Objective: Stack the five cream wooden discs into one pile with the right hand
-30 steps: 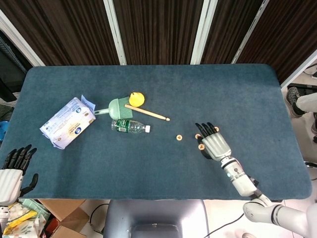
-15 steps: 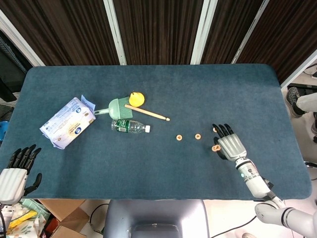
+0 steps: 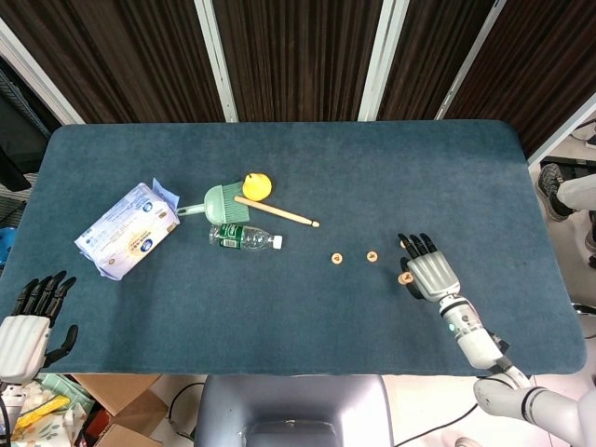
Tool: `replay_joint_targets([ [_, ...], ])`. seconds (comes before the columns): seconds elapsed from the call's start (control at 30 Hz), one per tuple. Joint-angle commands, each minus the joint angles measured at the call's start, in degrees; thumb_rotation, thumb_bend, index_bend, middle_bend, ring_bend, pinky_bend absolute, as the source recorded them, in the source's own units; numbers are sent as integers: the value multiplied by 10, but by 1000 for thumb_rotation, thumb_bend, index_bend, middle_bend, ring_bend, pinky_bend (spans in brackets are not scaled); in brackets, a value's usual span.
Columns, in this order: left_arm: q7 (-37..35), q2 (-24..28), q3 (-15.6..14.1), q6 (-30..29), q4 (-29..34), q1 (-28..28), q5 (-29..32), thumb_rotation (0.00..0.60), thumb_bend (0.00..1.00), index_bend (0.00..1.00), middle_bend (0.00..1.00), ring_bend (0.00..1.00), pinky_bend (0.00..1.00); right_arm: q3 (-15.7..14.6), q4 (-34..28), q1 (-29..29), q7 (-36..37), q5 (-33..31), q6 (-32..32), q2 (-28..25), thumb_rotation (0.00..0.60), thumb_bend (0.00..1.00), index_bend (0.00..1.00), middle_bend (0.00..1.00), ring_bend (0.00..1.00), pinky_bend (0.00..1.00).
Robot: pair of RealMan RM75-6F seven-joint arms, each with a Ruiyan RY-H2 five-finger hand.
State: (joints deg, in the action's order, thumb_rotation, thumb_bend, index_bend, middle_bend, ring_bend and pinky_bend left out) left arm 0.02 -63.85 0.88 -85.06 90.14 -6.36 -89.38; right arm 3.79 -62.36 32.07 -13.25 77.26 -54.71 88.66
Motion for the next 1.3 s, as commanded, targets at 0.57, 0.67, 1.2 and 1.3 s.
replay_joint_targets([
  [0.57, -7, 3, -1, 0, 1, 1, 2, 600, 484, 0, 0, 0, 0, 4, -36, -3, -16, -14, 5, -19, 600, 506, 455, 34, 0, 0],
  [0.67, -8, 3, 0, -1, 1, 1, 2, 600, 483, 0, 0, 0, 0, 5, -51, -7, -13, -12, -4, -29, 600, 506, 428, 30, 0, 0],
  [1.2, -6, 2, 1, 7, 0, -3, 7, 600, 483, 0, 0, 0, 0, 60, -102, 31, 5, -42, 5, -30, 600, 506, 400, 16, 0, 0],
  [1.3, -6, 2, 3, 8, 0, -3, 9, 600, 482, 0, 0, 0, 0, 78, -92, 50, -14, -59, 5, 7, 600, 499, 402, 12, 0, 0],
])
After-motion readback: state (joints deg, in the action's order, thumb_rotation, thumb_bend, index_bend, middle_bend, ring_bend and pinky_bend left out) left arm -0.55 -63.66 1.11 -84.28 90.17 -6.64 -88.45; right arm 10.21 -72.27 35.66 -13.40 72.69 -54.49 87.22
